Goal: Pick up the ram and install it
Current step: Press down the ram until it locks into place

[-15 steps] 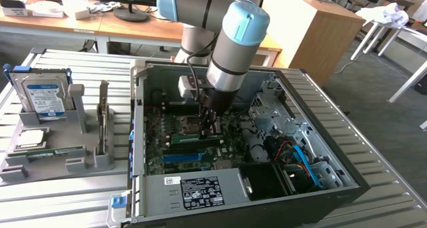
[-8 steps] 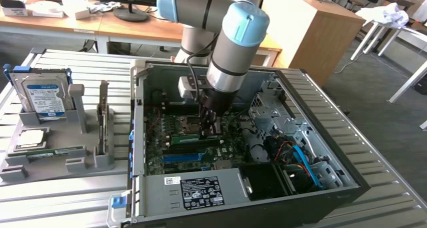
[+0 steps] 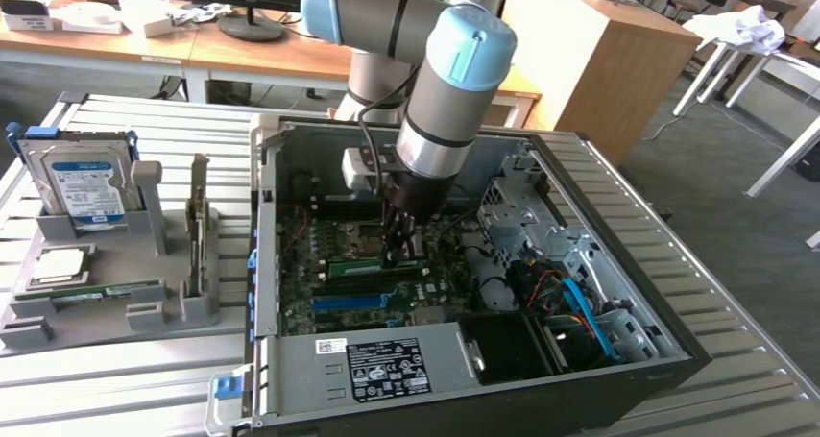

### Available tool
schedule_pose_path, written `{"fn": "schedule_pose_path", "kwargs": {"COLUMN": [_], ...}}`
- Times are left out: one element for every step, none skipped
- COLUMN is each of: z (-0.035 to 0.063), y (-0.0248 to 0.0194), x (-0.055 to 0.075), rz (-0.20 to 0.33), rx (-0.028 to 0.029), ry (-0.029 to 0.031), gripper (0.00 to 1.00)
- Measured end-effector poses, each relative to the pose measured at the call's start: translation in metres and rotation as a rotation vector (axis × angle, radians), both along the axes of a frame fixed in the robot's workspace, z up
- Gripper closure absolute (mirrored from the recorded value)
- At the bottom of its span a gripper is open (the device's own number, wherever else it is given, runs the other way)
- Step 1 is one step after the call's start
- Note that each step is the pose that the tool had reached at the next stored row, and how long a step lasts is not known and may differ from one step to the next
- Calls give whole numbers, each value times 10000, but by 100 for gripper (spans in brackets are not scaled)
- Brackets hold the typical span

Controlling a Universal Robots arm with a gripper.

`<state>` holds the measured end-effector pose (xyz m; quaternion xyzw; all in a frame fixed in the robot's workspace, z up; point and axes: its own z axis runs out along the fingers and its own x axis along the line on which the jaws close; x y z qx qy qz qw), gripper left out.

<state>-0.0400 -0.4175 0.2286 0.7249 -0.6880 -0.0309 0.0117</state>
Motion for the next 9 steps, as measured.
{"fn": "schedule_pose_path", "kwargs": {"z": [-2,-4,-6,-9,-12,-15,-16,-17,-17], "y": [0,0,0,0,0,0,0,0,0], "x": [0,0,0,0,0,0,0,0,0], "rz": [0,0,-1,0,0,-1,0,0,-1], "rx": [1,1,1,2,1,2,0,0,-1], "ry": [-1,0,0,-1,0,0,1,2,2], "gripper": [88,88,88,88,88,88,88,88,88]}}
